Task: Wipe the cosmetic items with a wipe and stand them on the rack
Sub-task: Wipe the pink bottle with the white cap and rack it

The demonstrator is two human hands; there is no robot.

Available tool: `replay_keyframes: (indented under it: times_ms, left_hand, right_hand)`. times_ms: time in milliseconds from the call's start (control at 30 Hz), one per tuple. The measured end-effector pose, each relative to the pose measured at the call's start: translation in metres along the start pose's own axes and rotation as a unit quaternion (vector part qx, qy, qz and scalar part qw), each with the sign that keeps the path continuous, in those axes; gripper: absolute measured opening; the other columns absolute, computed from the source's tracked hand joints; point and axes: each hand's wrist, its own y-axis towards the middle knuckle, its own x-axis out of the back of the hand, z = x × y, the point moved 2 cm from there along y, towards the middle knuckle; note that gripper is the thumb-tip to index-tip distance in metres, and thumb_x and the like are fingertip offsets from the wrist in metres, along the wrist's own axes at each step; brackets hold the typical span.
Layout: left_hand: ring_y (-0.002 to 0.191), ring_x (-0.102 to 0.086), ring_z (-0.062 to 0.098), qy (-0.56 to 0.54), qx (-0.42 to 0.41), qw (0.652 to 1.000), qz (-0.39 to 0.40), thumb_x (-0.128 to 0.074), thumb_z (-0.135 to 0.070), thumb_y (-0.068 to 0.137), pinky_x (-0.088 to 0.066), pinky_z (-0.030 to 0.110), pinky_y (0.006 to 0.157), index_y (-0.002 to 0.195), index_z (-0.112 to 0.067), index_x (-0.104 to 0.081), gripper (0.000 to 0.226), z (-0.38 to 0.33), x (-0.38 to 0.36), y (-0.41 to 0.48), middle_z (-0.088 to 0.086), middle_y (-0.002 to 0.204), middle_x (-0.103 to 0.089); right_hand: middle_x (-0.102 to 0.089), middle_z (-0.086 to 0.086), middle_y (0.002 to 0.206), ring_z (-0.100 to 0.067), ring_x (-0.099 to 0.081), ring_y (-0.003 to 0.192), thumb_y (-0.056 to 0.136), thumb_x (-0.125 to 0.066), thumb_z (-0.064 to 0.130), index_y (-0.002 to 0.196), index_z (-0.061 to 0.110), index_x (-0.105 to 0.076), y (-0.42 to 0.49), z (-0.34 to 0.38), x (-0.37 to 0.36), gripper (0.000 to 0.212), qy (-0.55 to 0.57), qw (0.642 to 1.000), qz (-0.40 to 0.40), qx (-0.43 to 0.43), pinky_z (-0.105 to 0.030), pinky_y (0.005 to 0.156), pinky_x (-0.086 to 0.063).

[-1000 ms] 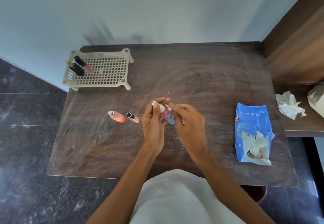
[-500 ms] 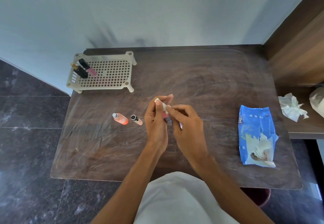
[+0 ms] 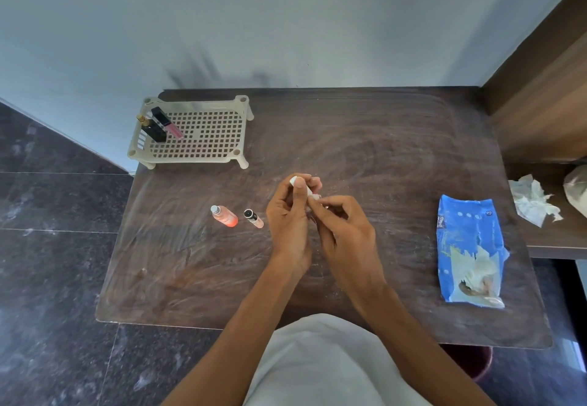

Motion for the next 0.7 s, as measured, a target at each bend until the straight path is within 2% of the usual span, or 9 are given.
replay_keyframes:
  times_ms: [100, 167, 233, 433, 567, 700]
  left_hand:
    - [0.099, -0.069, 0.017, -0.021, -0.008, 1.000, -0.013, -0.052, -0.021, 0.103, -0.053, 0.038, 0.095, 0.093, -0.014, -0.068, 0.020, -0.002, -0.002, 0.001, 0.002, 0.096, -0.072]
    - [0.099, -0.070, 0.018, -0.015, -0.012, 1.000, -0.017, -0.052, -0.021, 0.103, -0.054, 0.036, 0.095, 0.095, -0.013, -0.068, 0.019, -0.001, -0.001, 0.002, 0.002, 0.098, -0.073]
    - [0.102, -0.071, 0.019, -0.002, -0.011, 1.000, -0.014, -0.052, -0.022, 0.102, -0.055, 0.033, 0.090, 0.098, -0.014, -0.068, 0.019, 0.001, 0.001, 0.001, 0.003, 0.101, -0.074]
    - [0.106, -0.070, 0.023, -0.014, -0.012, 1.000, 0.022, -0.040, -0.024, 0.107, -0.057, 0.032, 0.088, 0.112, -0.007, -0.064, 0.029, 0.003, 0.003, 0.003, 0.009, 0.109, -0.074]
    - [0.110, -0.069, 0.026, -0.032, -0.027, 0.999, 0.011, -0.038, -0.024, 0.107, -0.054, 0.033, 0.094, 0.107, -0.006, -0.062, 0.029, -0.004, 0.001, 0.010, 0.015, 0.110, -0.073]
    - [0.112, -0.069, 0.027, -0.031, -0.047, 0.998, 0.023, -0.037, -0.021, 0.108, -0.052, 0.033, 0.100, 0.103, -0.005, -0.062, 0.030, -0.007, 0.002, 0.014, 0.015, 0.109, -0.075]
  right_hand:
    - [-0.062, 0.001, 0.106, -0.002, -0.058, 0.088, 0.094, -0.059, 0.020, 0.123, 0.009, -0.069, -0.012, -0.011, 0.007, 0.033, -0.020, 0.999, -0.025, 0.006, -0.006, 0.078, -0.048]
    - [-0.064, -0.003, 0.102, -0.002, -0.057, 0.087, 0.090, -0.065, 0.014, 0.120, 0.006, -0.070, -0.021, -0.020, 0.010, 0.031, -0.029, 0.999, -0.037, -0.016, -0.002, 0.075, -0.046]
    - [-0.066, -0.005, 0.100, -0.003, -0.057, 0.085, 0.089, -0.064, 0.018, 0.117, 0.005, -0.071, -0.024, -0.025, 0.012, 0.031, -0.041, 0.997, -0.043, -0.047, 0.002, 0.074, -0.044]
    - [-0.067, 0.002, 0.104, 0.007, -0.058, 0.082, 0.097, -0.061, 0.025, 0.116, 0.016, -0.073, 0.009, -0.011, 0.006, 0.024, 0.008, 0.994, -0.013, -0.113, 0.001, 0.076, -0.043]
    - [-0.066, 0.004, 0.105, -0.003, -0.062, 0.086, 0.098, -0.058, 0.031, 0.120, 0.019, -0.072, 0.015, -0.005, 0.006, 0.028, 0.013, 0.993, 0.011, -0.115, -0.002, 0.076, -0.047]
    - [-0.071, 0.004, 0.106, 0.003, -0.060, 0.086, 0.098, -0.059, 0.029, 0.118, 0.021, -0.072, -0.007, -0.025, 0.010, 0.026, 0.005, 0.986, 0.043, -0.161, 0.000, 0.075, -0.044]
